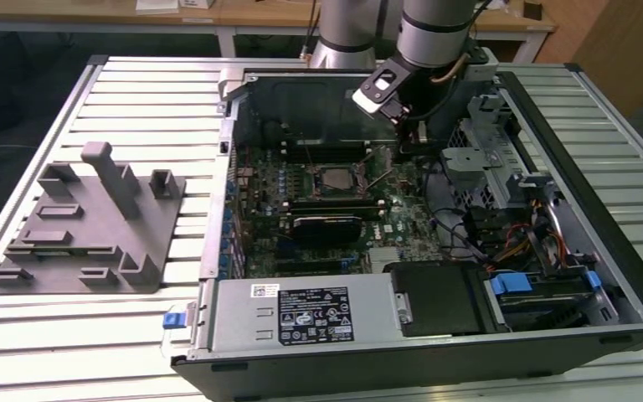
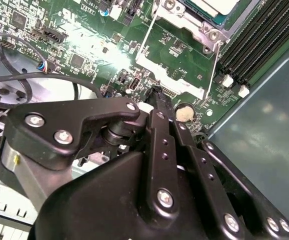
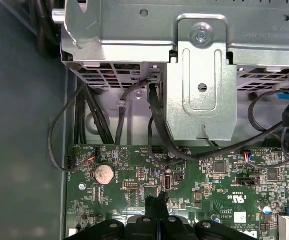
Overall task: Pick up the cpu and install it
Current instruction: 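Close the cpu cover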
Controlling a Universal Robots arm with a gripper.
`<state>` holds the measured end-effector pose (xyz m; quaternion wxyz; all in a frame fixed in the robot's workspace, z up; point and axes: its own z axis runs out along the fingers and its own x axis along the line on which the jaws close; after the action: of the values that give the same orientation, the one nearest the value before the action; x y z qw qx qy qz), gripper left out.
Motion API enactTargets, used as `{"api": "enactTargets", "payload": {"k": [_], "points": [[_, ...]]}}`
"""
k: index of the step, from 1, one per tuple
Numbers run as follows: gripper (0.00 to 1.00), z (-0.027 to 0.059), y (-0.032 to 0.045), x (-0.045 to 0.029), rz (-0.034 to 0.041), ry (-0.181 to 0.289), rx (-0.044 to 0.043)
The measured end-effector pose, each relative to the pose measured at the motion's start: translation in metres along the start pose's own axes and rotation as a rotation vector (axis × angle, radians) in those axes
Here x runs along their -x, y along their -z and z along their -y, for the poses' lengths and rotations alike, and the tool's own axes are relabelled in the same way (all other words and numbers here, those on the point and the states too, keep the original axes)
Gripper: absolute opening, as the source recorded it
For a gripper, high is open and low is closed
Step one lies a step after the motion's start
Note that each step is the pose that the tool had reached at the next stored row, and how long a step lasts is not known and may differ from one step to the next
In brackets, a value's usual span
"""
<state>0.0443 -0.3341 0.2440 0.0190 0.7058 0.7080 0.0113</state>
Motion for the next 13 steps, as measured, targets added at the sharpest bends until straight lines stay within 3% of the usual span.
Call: {"api": "enactTargets", "payload": {"k": [5,13], "points": [[0.11,0.01,0.0004,0.0,-0.0007,-0.002,0.0],[0.11,0.0411,0.0017,-0.0001,-0.0036,-0.009,0.0002]]}}
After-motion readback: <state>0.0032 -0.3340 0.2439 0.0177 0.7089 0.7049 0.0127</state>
